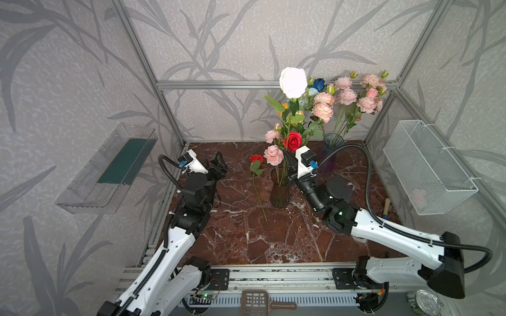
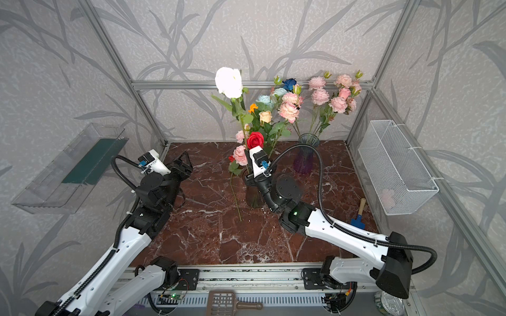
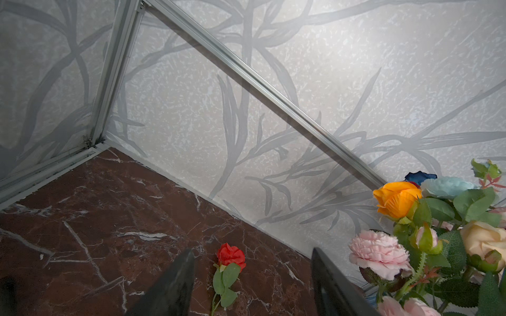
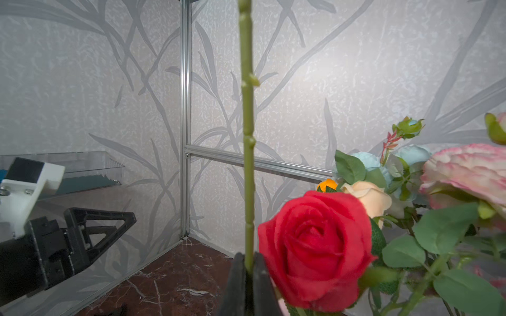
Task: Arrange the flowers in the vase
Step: 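Lower the white rose stem into the brown glass vase with the right gripper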
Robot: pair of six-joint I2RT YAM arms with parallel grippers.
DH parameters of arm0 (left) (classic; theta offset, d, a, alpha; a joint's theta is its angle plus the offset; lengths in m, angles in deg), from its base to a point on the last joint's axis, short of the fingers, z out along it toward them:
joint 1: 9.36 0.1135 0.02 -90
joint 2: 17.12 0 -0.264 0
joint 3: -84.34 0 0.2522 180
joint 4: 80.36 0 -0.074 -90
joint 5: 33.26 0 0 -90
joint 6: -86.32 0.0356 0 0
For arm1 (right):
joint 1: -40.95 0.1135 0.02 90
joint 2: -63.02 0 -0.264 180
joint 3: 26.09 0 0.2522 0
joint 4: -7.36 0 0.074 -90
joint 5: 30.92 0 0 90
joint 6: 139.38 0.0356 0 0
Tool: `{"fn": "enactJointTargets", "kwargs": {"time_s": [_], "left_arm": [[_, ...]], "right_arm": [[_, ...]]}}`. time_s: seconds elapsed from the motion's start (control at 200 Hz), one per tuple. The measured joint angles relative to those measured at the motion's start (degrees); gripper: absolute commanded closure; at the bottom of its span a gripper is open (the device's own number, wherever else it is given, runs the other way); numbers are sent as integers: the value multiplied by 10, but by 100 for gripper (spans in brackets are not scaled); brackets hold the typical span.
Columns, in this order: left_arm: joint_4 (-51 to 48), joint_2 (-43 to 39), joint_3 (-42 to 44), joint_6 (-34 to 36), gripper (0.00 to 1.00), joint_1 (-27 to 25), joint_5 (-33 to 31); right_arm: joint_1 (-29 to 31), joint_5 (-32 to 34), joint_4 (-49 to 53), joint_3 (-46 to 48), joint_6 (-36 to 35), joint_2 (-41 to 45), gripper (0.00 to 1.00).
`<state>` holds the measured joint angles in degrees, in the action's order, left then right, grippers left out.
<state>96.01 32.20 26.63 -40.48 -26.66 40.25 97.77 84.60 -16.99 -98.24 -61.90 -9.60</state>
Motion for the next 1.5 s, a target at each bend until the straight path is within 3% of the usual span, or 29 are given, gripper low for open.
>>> {"fn": "enactJointTargets", "kwargs": {"time_s": [0.335, 0.545, 0.735, 1.215, 1.5], "left_arm": [[0, 0, 0, -24, 33, 22, 26], [0, 1, 0, -45, 35, 39, 33], [0, 1, 0, -57, 36, 47, 39], [0, 27, 0, -69, 36, 51, 61], [0, 44, 0, -78, 36, 51, 77]], "right_arm": [[-35, 16, -40, -7, 3, -54, 100], [-36, 43, 27, -5, 62, -49, 92], [-36, 45, 96, 0, 107, -25, 69], [-36, 42, 166, 0, 145, 27, 57], [-36, 38, 261, 0, 182, 57, 50]]}}
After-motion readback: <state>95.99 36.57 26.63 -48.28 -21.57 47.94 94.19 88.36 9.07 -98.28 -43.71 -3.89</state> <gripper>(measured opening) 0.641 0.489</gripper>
